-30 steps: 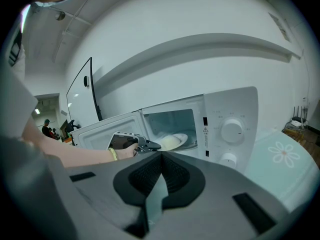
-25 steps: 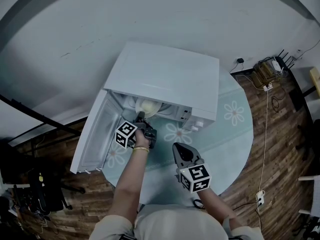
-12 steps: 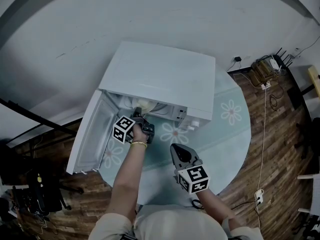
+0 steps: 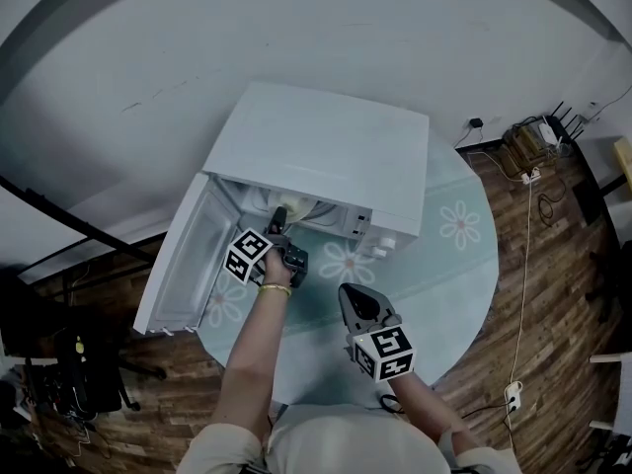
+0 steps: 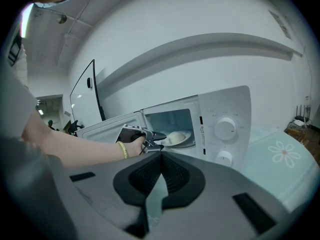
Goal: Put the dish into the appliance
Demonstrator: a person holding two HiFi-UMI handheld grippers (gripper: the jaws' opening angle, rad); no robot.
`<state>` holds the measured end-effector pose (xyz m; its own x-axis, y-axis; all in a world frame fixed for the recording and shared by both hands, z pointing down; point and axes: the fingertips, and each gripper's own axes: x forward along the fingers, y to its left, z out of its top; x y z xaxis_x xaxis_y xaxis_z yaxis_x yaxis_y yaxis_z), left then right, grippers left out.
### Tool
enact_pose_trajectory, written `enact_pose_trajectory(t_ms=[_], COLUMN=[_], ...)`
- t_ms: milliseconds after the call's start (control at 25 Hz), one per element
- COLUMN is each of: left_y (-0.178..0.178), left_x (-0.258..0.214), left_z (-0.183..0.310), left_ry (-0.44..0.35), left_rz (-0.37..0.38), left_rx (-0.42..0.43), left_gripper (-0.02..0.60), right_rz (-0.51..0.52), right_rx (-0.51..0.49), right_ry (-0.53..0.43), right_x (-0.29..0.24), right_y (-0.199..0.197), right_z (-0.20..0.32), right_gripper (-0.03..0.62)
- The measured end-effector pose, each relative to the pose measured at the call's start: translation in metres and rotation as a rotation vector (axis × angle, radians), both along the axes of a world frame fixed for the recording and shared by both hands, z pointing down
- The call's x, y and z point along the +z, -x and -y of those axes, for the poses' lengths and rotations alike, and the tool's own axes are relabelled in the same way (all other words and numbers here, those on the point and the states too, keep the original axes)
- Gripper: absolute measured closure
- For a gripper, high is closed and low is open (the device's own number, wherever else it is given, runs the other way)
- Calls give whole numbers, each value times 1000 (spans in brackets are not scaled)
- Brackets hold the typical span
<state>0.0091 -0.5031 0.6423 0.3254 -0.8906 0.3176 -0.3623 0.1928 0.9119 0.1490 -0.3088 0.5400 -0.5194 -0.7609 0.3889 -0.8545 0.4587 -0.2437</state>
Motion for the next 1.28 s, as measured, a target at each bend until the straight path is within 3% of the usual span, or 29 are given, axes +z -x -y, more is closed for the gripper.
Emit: enact_pose_trajectory(t_ms=[160,320,520,640,1040,1280], left_y=[3,1,-2,-1,16,20], left_x=[-7,-21,-39,-51,-82,-100], left_z=[-18,-48,-96,-130,-249,-320], left_ry=[-6,-37,-77,-107,-170,-214], left_rz=[26,108,232,300,474,524], left_rx=[28,103,198,258,413,482], left_gripper=[403,406,522,559,569,569], right_rz=[3,4,-3,-17,-33,-40], right_rx=[12,33,62,76,99,95], right_ry=[-16,-33,-42,-37,-4,8], right_x=[-6,-12,-14,-14,-16,-19], right_y=[0,0,5,14,49,66], right_z=[-6,-15,-33,-50,-125,-176], right_gripper=[588,588,588,588,588,588])
